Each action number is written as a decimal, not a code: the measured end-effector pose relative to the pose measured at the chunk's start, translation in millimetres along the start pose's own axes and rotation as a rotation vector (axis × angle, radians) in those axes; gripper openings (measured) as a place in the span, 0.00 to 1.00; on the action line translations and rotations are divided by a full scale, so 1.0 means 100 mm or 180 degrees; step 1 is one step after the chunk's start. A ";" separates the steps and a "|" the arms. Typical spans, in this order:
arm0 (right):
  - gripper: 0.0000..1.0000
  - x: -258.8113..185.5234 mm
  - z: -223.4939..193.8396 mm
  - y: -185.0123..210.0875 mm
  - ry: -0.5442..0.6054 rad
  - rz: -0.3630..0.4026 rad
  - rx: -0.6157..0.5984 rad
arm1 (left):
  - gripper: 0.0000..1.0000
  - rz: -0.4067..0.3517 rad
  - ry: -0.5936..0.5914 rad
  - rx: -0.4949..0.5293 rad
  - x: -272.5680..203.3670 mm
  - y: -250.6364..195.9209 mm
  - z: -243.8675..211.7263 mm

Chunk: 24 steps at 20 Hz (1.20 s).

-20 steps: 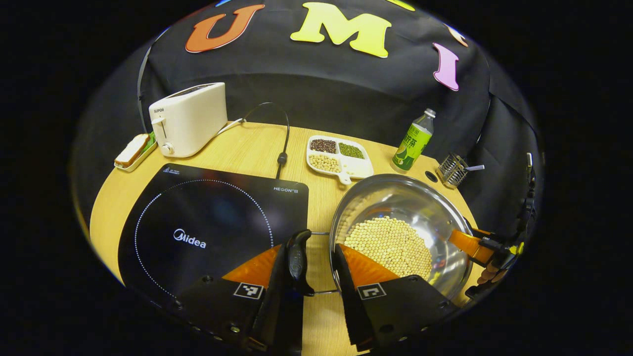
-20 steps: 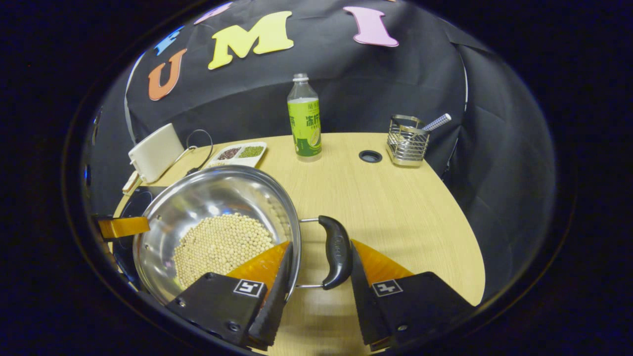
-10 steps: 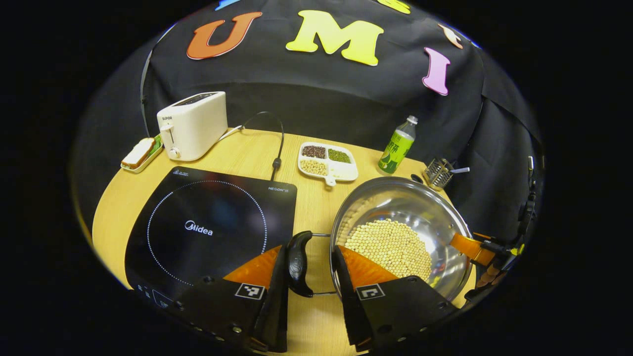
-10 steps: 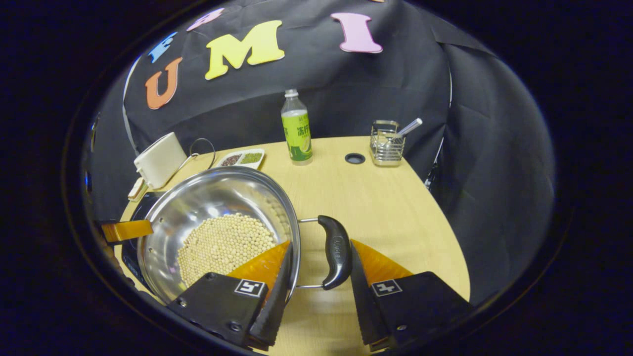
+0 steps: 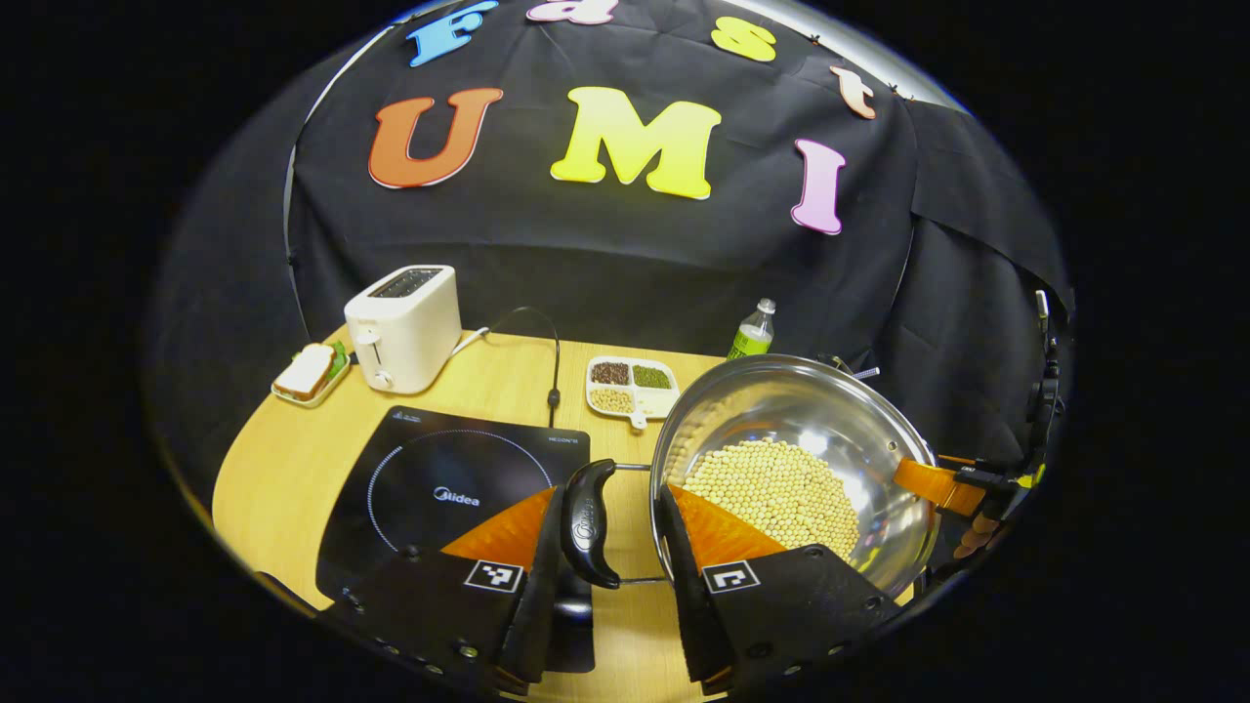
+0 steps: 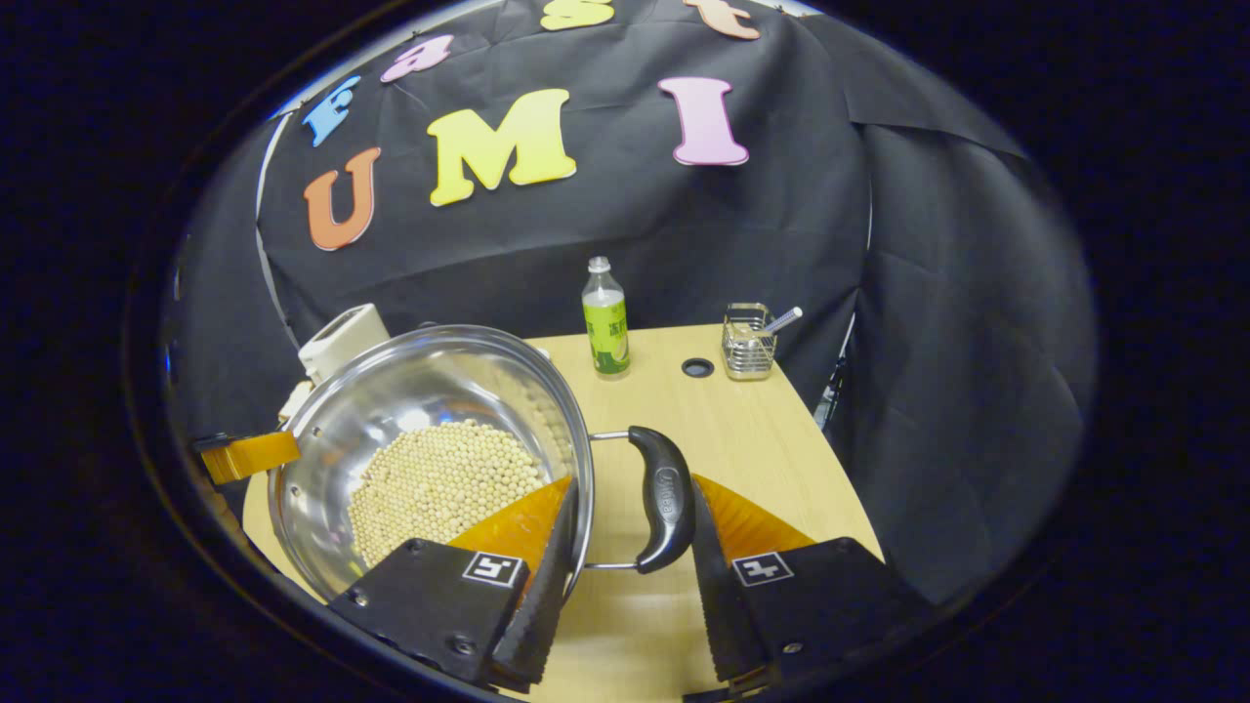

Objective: First push the handle of the pot to place it horizontally, then grasp the pot with both hands and set it on the induction cooktop.

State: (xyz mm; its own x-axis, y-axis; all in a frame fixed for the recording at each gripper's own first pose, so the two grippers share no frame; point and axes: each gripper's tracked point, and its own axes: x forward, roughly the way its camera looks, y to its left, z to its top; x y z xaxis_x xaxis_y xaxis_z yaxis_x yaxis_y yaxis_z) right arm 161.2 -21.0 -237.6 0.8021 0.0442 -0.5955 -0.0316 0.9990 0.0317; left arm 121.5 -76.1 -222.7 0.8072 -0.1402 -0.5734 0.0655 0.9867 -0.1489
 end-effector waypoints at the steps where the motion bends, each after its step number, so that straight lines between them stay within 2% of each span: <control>1: 0.64 -0.05 0.03 0.07 -0.0012 0.0024 0.0025 | 0.52 0.0013 -0.0069 0.0029 -0.07 0.06 0.06; 10: 0.63 -0.15 0.25 0.97 -0.0061 0.0261 0.0004 | 0.52 0.0291 -0.0451 0.0049 -0.48 0.84 0.44; 17: 0.64 0.05 0.40 1.76 -0.0043 0.0416 -0.0205 | 0.52 0.0529 -0.0526 -0.0127 -0.52 1.53 0.54; 24: 0.64 0.45 0.32 2.43 0.0082 0.0512 -0.0329 | 0.52 0.0734 -0.0478 -0.0263 -0.34 2.21 0.51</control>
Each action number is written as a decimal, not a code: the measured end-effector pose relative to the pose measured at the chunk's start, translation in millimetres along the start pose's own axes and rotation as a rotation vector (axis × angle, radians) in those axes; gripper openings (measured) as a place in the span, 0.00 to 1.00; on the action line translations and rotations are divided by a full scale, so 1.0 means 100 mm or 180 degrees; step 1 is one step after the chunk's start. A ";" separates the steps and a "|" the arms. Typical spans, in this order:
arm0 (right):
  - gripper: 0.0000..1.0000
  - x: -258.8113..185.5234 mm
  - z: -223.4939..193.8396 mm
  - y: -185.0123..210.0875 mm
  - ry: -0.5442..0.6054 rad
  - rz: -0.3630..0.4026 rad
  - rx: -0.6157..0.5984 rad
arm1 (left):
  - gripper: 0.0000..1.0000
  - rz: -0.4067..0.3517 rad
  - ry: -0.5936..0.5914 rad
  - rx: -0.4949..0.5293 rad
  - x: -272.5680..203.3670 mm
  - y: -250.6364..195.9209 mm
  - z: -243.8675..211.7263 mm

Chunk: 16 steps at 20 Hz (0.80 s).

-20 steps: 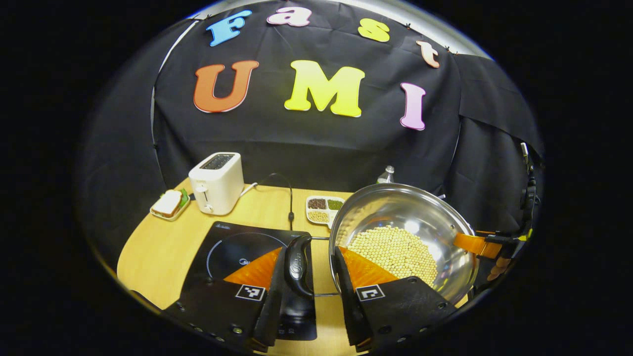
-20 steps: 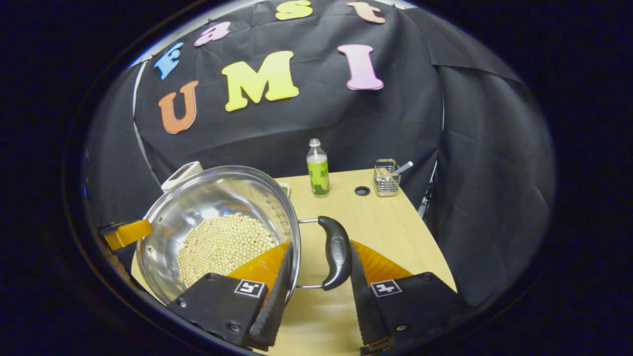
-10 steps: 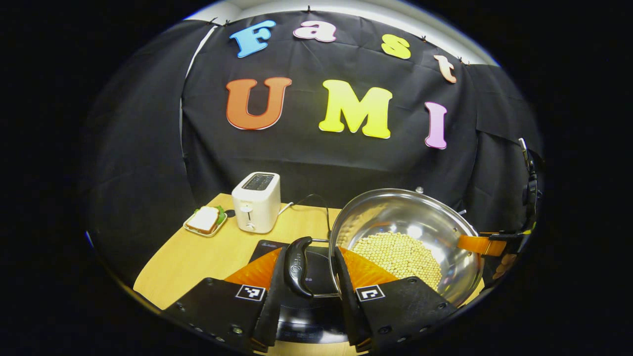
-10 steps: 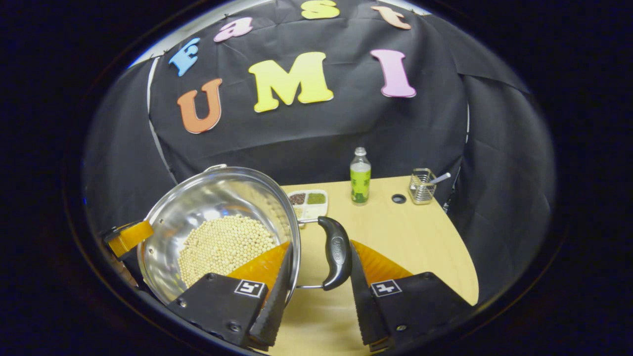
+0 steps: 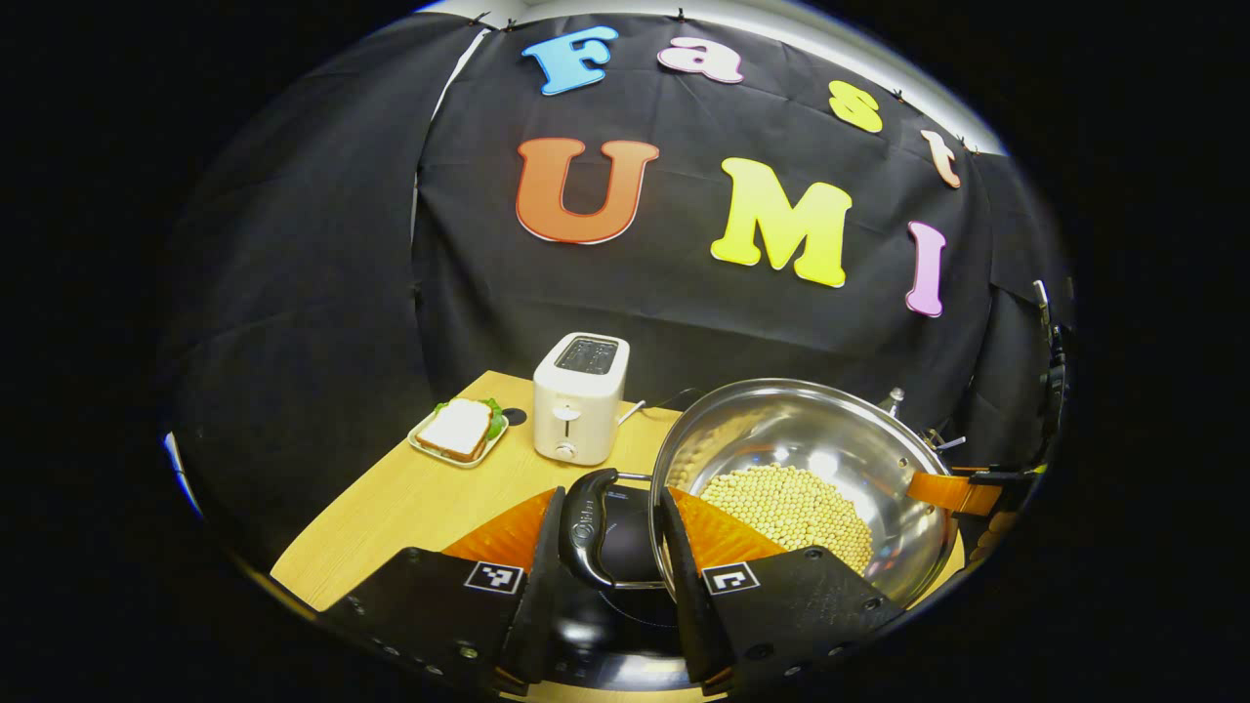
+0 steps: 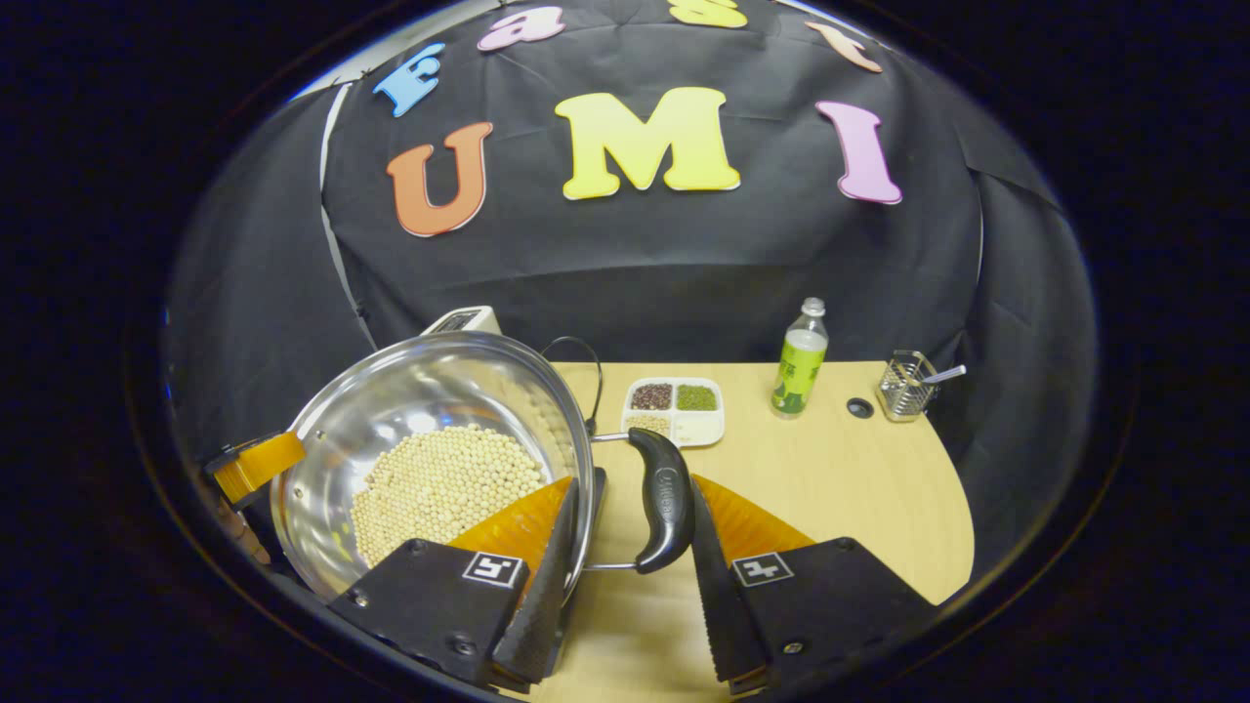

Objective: First push the handle of the pot to place it horizontally, then grasp the pot with both hands and set it on the induction cooktop.

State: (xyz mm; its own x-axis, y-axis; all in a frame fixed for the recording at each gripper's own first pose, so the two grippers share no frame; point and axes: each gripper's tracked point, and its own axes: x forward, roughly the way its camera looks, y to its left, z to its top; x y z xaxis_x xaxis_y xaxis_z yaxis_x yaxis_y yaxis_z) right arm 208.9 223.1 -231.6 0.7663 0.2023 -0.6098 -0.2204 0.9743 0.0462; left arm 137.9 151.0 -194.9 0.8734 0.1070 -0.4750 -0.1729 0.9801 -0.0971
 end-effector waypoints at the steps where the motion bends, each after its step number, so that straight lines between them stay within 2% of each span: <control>1: 0.63 0.08 -0.04 0.04 0.0054 0.0010 0.0029 | 0.52 0.0026 0.0023 0.0006 0.07 0.06 -0.03; 10: 0.63 0.84 -0.46 0.21 0.0474 0.0070 0.0176 | 0.52 0.0153 0.0275 0.0031 0.67 0.38 -0.45; 16: 0.64 1.02 -0.69 0.22 0.0524 -0.0047 0.0179 | 0.52 0.0159 0.0379 -0.0019 0.91 0.45 -0.66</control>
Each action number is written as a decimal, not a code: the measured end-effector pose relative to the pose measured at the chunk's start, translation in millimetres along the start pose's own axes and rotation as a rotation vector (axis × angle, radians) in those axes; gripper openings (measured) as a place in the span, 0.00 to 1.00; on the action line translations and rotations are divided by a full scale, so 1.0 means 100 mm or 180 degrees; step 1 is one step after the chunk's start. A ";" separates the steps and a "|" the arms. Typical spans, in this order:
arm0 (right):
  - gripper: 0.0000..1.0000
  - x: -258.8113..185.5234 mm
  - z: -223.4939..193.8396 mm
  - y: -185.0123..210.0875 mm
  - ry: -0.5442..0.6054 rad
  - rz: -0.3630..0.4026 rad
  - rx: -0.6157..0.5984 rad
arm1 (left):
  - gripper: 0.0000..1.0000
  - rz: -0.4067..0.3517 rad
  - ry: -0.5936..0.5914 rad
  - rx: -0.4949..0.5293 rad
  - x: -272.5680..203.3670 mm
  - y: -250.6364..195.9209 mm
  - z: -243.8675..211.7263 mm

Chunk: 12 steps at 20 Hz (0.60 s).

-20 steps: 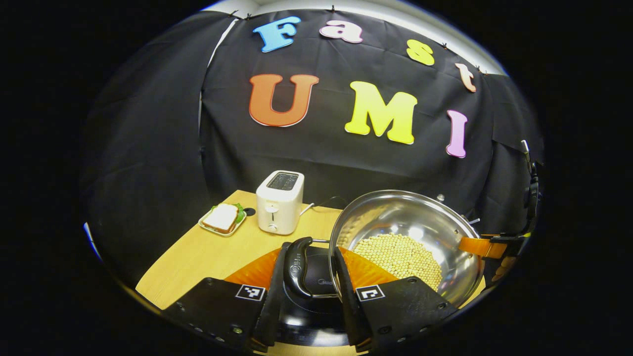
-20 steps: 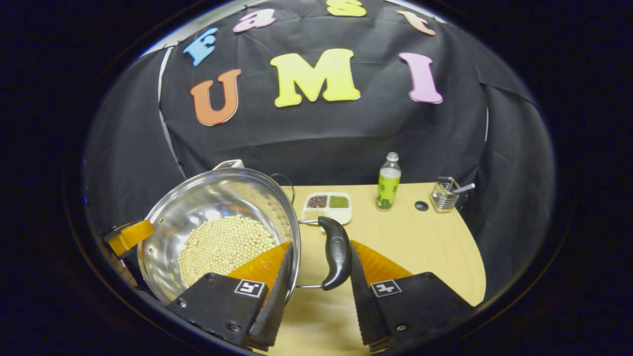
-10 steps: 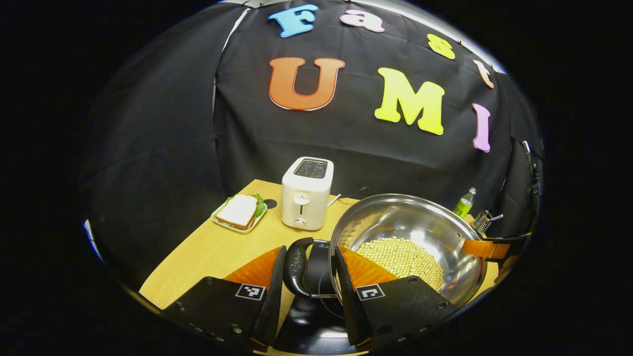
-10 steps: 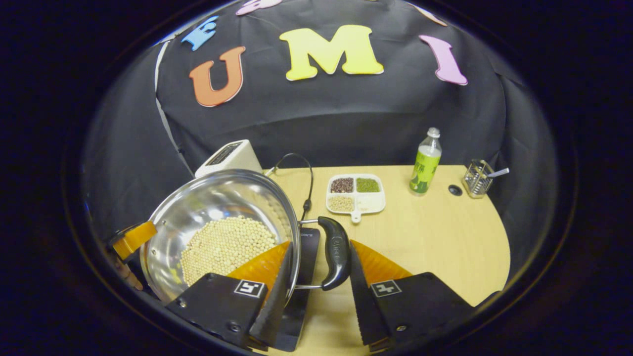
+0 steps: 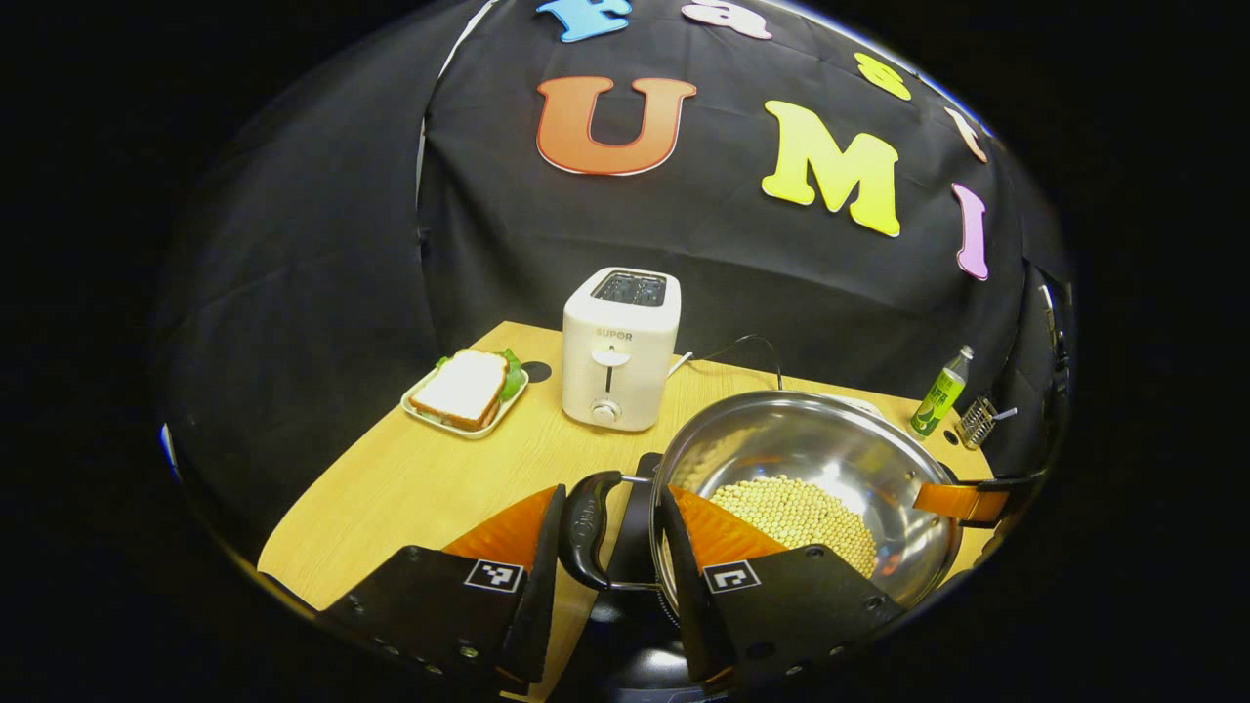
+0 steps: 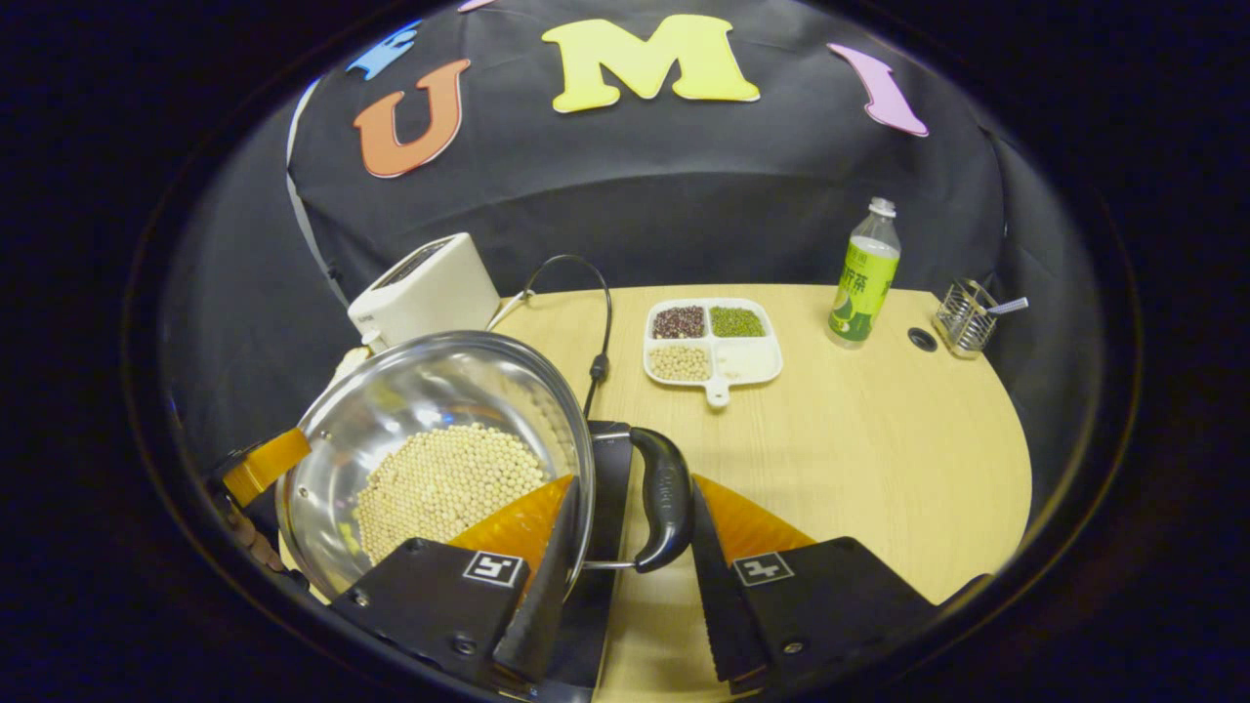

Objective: First push the handle of the pot to place it horizontally, then grasp the pot with both hands and set it on the induction cooktop.

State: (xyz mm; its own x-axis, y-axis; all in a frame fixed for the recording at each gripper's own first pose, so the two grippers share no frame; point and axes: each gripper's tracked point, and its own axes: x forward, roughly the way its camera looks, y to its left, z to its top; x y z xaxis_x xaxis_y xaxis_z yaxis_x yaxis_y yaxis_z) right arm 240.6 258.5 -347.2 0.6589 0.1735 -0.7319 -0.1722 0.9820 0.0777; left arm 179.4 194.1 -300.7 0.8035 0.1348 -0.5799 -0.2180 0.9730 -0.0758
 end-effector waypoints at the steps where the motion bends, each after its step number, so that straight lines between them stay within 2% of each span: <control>1: 0.63 0.02 -0.04 0.01 0.0024 -0.0012 -0.0011 | 0.52 0.0018 0.0036 -0.0024 0.04 0.03 -0.03; 6: 0.63 0.04 -0.10 0.02 0.0034 -0.0018 -0.0024 | 0.52 -0.0087 -0.0015 -0.0152 0.07 0.05 -0.10; 12: 0.65 0.05 -0.08 0.03 -0.0199 0.0100 0.0064 | 0.53 -0.0086 -0.0205 -0.0036 0.07 0.06 -0.10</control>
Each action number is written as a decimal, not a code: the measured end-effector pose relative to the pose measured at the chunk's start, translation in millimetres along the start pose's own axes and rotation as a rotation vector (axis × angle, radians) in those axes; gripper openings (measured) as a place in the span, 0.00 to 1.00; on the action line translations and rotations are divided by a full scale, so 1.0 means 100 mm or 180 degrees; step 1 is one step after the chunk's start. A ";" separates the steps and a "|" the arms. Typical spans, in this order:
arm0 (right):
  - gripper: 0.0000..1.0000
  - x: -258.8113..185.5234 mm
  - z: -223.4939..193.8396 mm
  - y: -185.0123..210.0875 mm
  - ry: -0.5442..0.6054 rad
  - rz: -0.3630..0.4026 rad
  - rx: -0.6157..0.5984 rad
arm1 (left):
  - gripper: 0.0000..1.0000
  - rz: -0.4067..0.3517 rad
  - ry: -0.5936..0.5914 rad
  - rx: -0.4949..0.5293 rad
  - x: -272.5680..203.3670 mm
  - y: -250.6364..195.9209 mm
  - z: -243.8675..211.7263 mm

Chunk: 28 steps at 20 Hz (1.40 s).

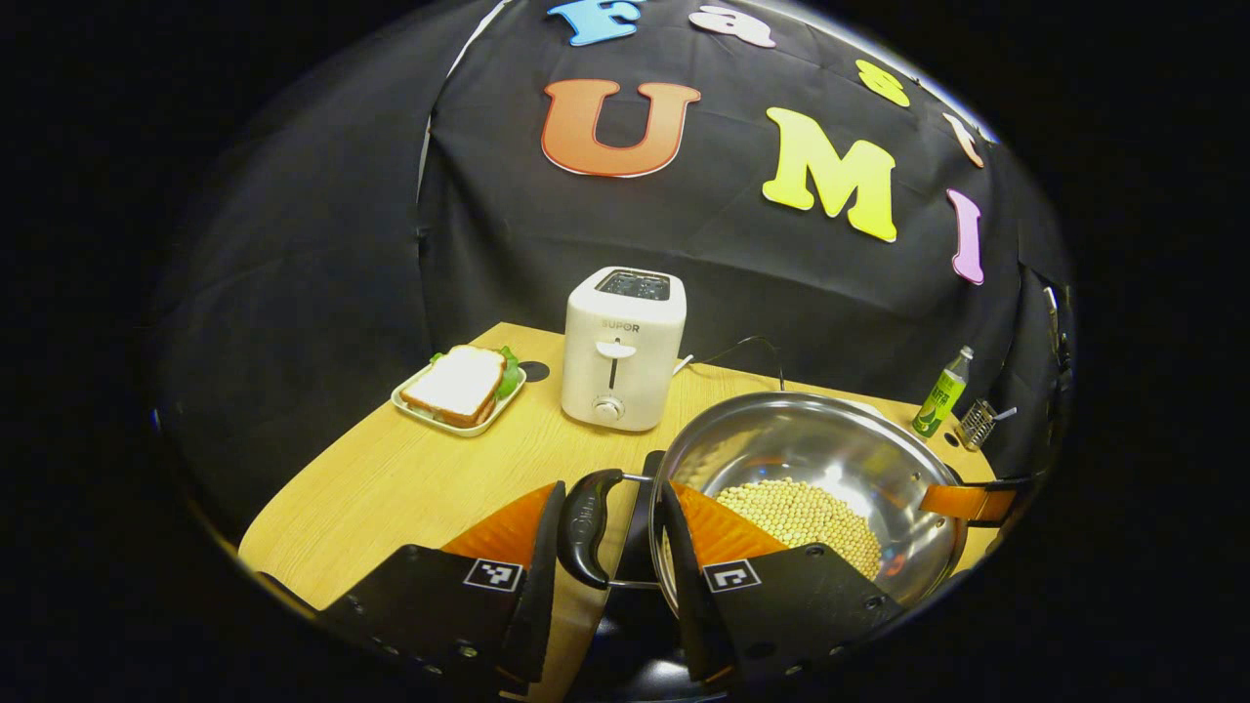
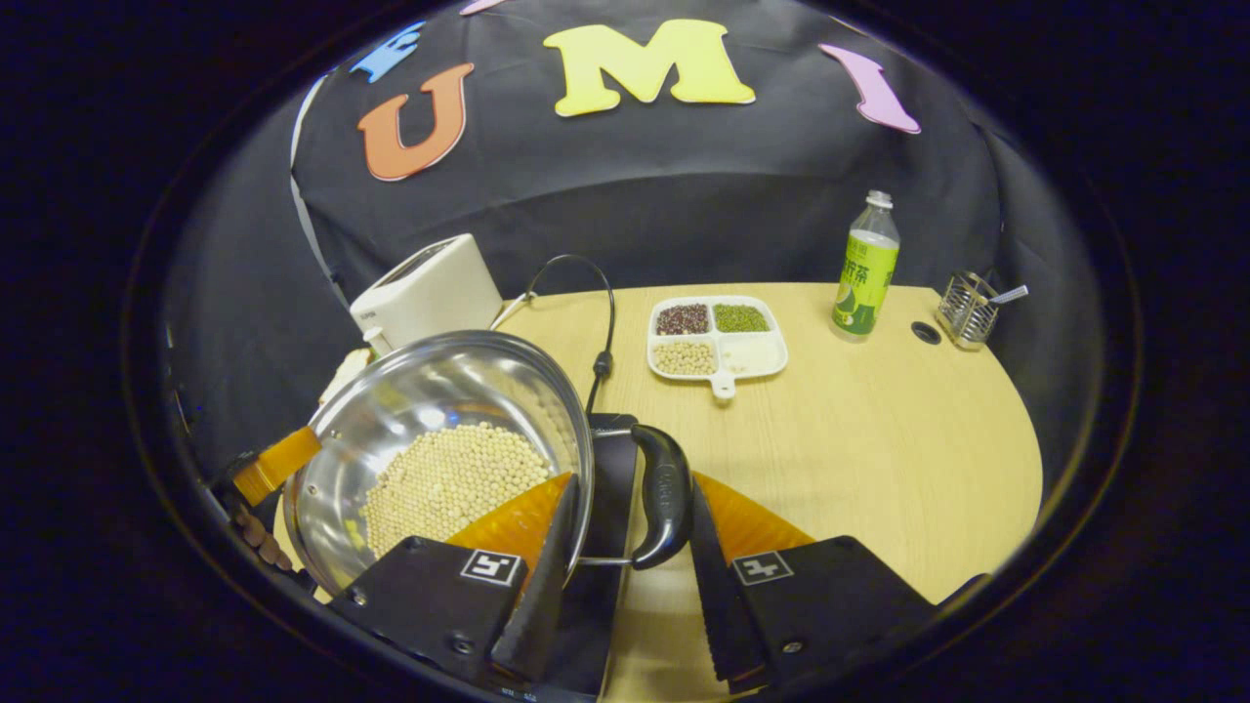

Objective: First push the handle of the pot to place it horizontally, then grasp the pot with both hands and set it on the induction cooktop.

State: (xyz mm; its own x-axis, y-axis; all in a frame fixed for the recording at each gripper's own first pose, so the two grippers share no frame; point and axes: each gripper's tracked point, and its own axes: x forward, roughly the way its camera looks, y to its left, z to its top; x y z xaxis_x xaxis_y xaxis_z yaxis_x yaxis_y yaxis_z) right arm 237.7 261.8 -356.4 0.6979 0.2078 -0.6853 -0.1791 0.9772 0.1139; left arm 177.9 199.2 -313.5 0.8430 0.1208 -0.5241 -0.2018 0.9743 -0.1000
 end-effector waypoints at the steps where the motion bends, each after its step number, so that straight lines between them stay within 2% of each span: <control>1: 0.64 0.01 0.01 0.01 -0.0039 0.0022 0.0008 | 0.53 0.0004 0.0006 -0.0029 0.00 0.01 0.00; 7: 0.65 0.02 0.07 0.02 -0.0376 0.0187 0.0218 | 0.58 0.0019 -0.0038 0.0031 -0.02 0.00 -0.01; 8: 0.65 0.02 0.08 0.01 -0.0419 0.0233 0.0255 | 0.48 0.0020 -0.0039 0.0034 -0.02 0.00 -0.01; 9: 0.65 0.02 0.09 0.01 -0.0448 0.0270 0.0293 | 0.48 0.0022 -0.0036 0.0037 -0.03 0.00 -0.02; 10: 0.66 0.01 0.09 0.00 -0.0465 0.0305 0.0330 | 0.58 0.0023 -0.0039 0.0030 -0.04 0.00 -0.01; 12: 0.67 -0.05 0.18 -0.03 -0.0640 0.0337 0.0371 | 0.59 0.0023 -0.0056 0.0046 -0.06 0.00 0.00; 14: 0.64 -0.18 0.31 -0.09 -0.0874 0.0315 0.0388 | 0.61 0.0099 -0.0314 0.0105 -0.13 0.07 0.23; 15: 0.64 -0.26 0.35 -0.12 -0.0953 0.0306 0.0364 | 0.72 0.0136 -0.0452 0.0106 -0.20 0.09 0.35; 16: 0.66 -0.34 0.37 -0.14 -0.1009 0.0320 0.0340 | 0.59 0.0138 -0.0576 0.0048 -0.29 0.10 0.47; 17: 0.70 -0.45 0.39 -0.13 -0.1067 0.0367 0.0301 | 0.60 0.0069 -0.0674 -0.0047 -0.41 0.05 0.54; 19: 0.82 -0.69 0.41 -0.10 -0.1159 0.0510 0.0075 | 0.77 -0.0028 -0.0850 -0.0127 -0.63 -0.03 0.68; 20: 0.93 -0.84 0.42 -0.06 -0.1253 0.0607 -0.0043 | 0.85 -0.0059 -0.0918 -0.0111 -0.75 -0.06 0.70; 22: 0.98 -1.13 0.47 -0.10 -0.1528 0.0556 -0.0148 | 0.93 -0.0044 -0.1037 -0.0051 -0.95 -0.11 0.73; 25: 0.95 -1.52 0.37 -0.13 -0.1678 0.0511 -0.0274 | 0.94 -0.0070 -0.1139 -0.0016 -1.28 -0.26 0.72; 27: 1.00 -1.76 0.30 -0.16 -0.1764 0.0506 -0.0289 | 0.94 -0.0142 -0.1195 0.0050 -1.53 -0.42 0.68; 28: 0.96 -1.88 0.24 -0.19 -0.1802 0.0493 -0.0304 | 0.95 -0.0160 -0.1247 0.0106 -1.66 -0.46 0.66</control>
State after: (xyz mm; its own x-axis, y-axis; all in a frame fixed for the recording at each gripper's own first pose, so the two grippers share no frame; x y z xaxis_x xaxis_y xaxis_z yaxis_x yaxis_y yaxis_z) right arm 126.8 205.4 -212.3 0.9152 0.3640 -0.1728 -0.3516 0.9309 0.0988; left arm 80.0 147.2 -165.9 0.9791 0.1300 -0.1562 -0.1446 0.9857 -0.0863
